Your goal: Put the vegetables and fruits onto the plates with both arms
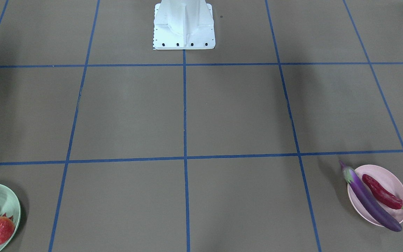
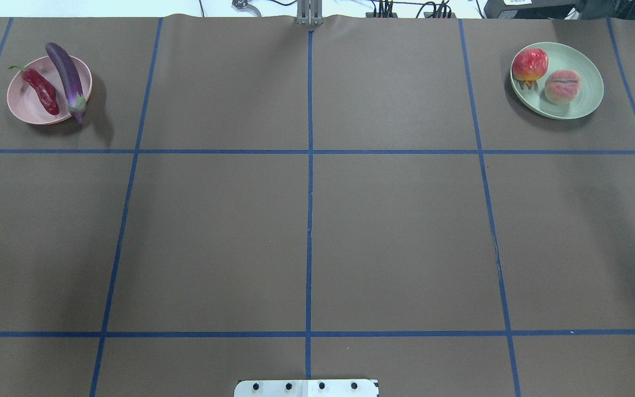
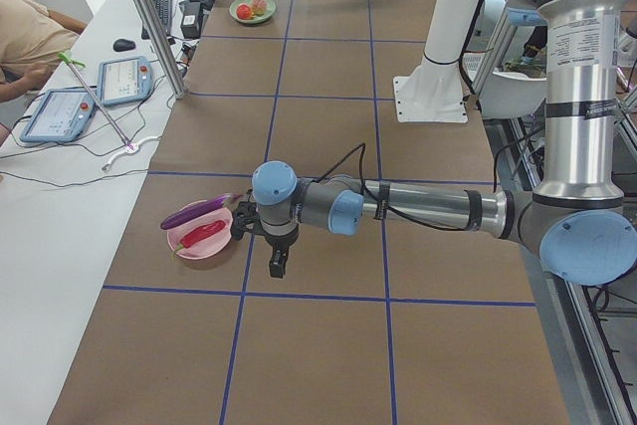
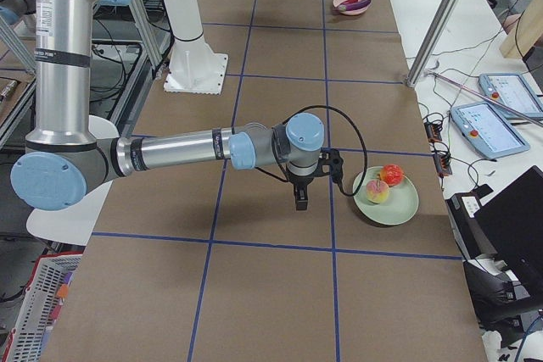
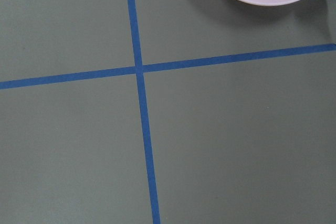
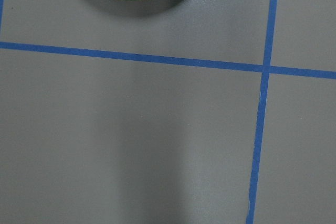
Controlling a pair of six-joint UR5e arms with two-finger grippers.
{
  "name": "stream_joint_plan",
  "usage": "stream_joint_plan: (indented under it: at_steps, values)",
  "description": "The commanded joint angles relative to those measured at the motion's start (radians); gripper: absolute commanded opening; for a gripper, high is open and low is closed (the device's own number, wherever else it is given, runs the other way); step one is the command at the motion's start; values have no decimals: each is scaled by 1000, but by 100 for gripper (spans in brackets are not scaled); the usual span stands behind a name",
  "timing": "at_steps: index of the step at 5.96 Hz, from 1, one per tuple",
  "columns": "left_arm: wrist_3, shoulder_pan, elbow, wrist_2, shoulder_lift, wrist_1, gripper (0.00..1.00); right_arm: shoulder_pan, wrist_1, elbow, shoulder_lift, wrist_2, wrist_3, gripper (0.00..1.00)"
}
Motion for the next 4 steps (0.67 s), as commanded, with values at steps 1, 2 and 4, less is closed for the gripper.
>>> stream_joint_plan:
  at_steps: [1,2,4]
  values:
    - [-1,-2,-16,3,-8,0,100,4,12,-6,1,7,7,100]
    - [-1,0,-16,6,-9,0,100,3,10,-10,5,13,8,100]
    - [1,1,-19,6,-12,-1,100,-2,12,-10,23,15,8,100]
